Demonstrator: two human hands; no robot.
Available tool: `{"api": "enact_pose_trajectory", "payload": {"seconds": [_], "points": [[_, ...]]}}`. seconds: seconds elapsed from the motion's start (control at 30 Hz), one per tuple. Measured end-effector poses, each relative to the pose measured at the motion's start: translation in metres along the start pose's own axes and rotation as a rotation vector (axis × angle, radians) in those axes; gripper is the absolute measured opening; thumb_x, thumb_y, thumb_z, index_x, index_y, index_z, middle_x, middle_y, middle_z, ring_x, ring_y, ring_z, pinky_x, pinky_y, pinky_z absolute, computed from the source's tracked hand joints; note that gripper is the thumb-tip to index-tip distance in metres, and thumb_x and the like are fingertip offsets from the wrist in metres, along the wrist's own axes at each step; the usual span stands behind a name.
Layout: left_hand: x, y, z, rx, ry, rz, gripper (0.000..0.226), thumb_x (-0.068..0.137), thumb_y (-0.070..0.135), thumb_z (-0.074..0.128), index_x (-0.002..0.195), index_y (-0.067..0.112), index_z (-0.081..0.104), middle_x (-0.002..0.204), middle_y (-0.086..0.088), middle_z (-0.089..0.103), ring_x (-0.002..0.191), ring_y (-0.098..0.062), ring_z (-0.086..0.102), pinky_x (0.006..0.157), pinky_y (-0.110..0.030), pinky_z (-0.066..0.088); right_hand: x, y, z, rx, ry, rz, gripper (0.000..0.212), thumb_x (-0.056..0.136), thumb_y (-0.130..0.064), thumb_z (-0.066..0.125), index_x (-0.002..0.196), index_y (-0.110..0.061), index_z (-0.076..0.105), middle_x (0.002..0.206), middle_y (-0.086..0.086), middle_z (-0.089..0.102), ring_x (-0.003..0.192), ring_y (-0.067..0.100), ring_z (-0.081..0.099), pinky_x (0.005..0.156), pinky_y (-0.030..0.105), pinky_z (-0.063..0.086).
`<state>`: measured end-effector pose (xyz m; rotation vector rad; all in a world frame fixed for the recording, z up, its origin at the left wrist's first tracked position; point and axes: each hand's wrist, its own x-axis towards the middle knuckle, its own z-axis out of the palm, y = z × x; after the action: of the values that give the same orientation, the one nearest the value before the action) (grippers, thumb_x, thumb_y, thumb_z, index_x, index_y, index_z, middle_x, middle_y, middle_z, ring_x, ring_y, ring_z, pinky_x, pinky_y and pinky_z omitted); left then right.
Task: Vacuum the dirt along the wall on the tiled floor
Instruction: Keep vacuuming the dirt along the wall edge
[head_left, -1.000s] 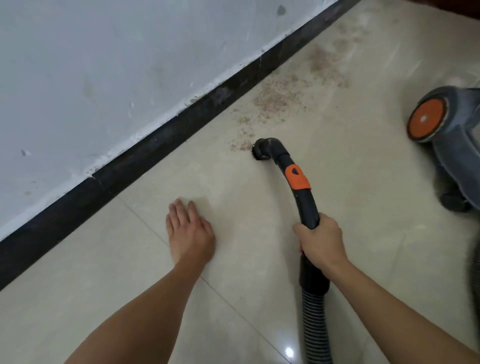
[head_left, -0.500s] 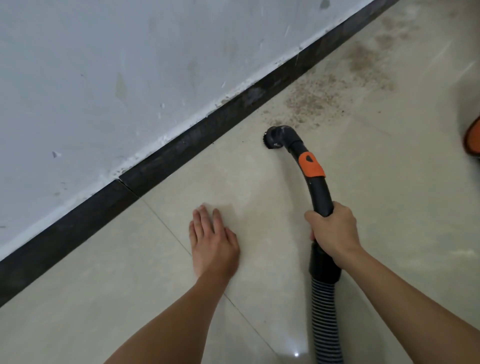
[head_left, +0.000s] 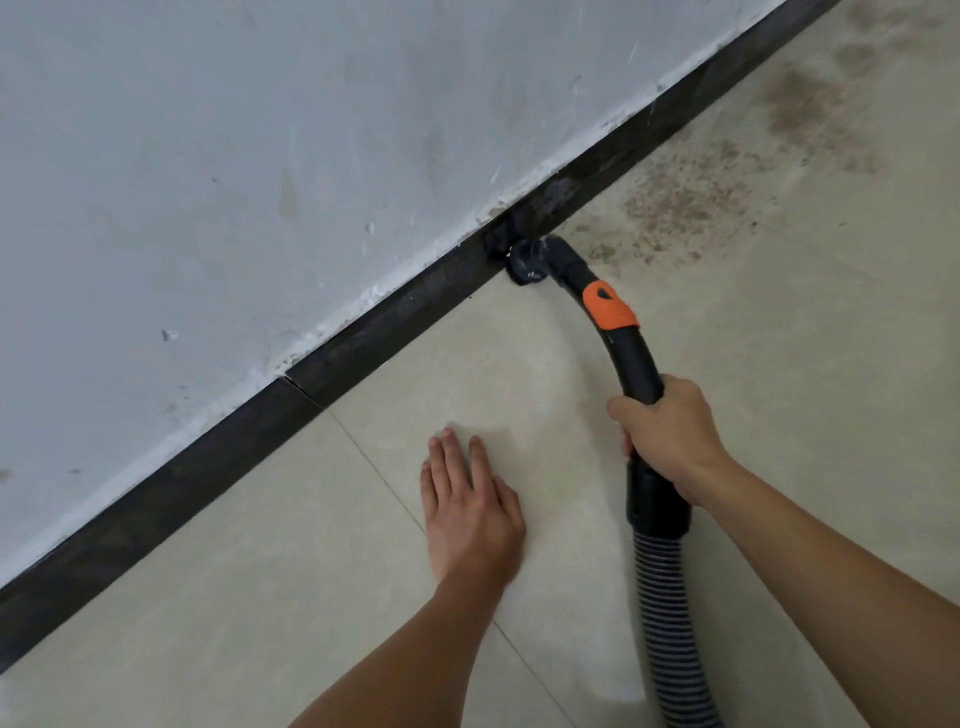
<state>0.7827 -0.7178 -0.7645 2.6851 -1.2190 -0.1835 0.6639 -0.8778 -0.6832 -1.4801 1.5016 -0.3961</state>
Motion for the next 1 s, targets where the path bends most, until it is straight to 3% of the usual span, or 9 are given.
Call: {"api": "enact_pose_trajectory", "payload": {"seconds": [0.23, 0.4, 0.57, 0.67, 0.77, 0.9, 1.0], "points": [[0.001, 0.0, -0.002, 0.003, -0.01, -0.004, 0.063, 0.095, 0.038, 0.017, 0.15, 0.01, 0.03, 0.16, -0.017, 0.012, 0.149, -0.03, 0.005, 0.119, -0.04, 0.001, -0.038, 0.008, 0.015, -0.139, -0.11, -0.071, 0.009, 0.077, -0.017, 0.066, 0.08, -0.013, 0.059, 0.06, 0.01, 0.066, 0.045, 0.021, 0.063, 0.048, 0.025, 0.046], [0.0, -0.003, -0.004, -0.005, -0.008, 0.001, 0.064, 0.095, 0.038, 0.017, 0.15, 0.009, 0.031, 0.16, -0.017, 0.013, 0.149, -0.031, 0.006, 0.121, -0.041, 0.005, -0.018, 0.008, -0.024, -0.156, 0.025, -0.036, 0.011, 0.078, -0.019, 0.067, 0.083, -0.011, 0.062, 0.062, 0.011, 0.067, 0.044, 0.019, 0.061, 0.047, 0.024, 0.043], [-0.001, -0.002, -0.011, 0.031, -0.083, 0.009, 0.069, 0.092, 0.04, 0.005, 0.152, 0.009, 0.021, 0.161, -0.018, 0.003, 0.149, -0.03, -0.003, 0.12, -0.039, -0.004, -0.061, 0.05, -0.073, -0.174, 0.067, 0.035, 0.012, 0.08, -0.012, 0.068, 0.075, -0.007, 0.059, 0.056, 0.012, 0.063, 0.039, 0.015, 0.055, 0.036, 0.021, 0.039], [0.015, 0.004, -0.019, 0.065, -0.101, 0.026, 0.054, 0.094, 0.035, 0.025, 0.136, 0.003, 0.041, 0.152, -0.025, 0.026, 0.143, -0.039, 0.018, 0.12, -0.045, 0.014, -0.065, 0.071, -0.1, -0.12, 0.183, 0.083, 0.013, 0.079, -0.008, 0.068, 0.071, -0.004, 0.059, 0.054, 0.012, 0.061, 0.045, 0.023, 0.055, 0.042, 0.026, 0.042], [0.063, 0.025, -0.021, 0.004, -0.078, 0.066, 0.039, 0.093, 0.026, 0.041, 0.124, 0.003, 0.046, 0.139, -0.021, 0.038, 0.131, -0.037, 0.031, 0.112, -0.046, 0.027, -0.048, 0.071, -0.1, -0.047, 0.257, 0.091, 0.011, 0.079, -0.009, 0.067, 0.073, -0.004, 0.059, 0.056, 0.012, 0.062, 0.048, 0.024, 0.057, 0.048, 0.028, 0.044], [0.131, 0.063, -0.005, -0.073, -0.037, -0.086, 0.048, 0.095, 0.026, 0.037, 0.138, 0.005, 0.038, 0.151, -0.021, 0.027, 0.141, -0.036, 0.02, 0.117, -0.046, 0.016, -0.028, 0.062, -0.08, -0.025, 0.177, 0.054, 0.008, 0.079, -0.011, 0.066, 0.078, -0.007, 0.059, 0.06, 0.014, 0.064, 0.044, 0.02, 0.057, 0.044, 0.024, 0.042], [0.144, 0.077, 0.01, -0.032, -0.003, -0.17, 0.053, 0.098, 0.029, 0.028, 0.146, 0.007, 0.028, 0.158, -0.022, 0.013, 0.147, -0.037, 0.007, 0.12, -0.048, 0.005, -0.011, 0.057, -0.079, -0.018, 0.21, 0.053, 0.008, 0.079, -0.011, 0.066, 0.077, -0.007, 0.06, 0.057, 0.012, 0.063, 0.041, 0.016, 0.055, 0.044, 0.025, 0.044]]}}
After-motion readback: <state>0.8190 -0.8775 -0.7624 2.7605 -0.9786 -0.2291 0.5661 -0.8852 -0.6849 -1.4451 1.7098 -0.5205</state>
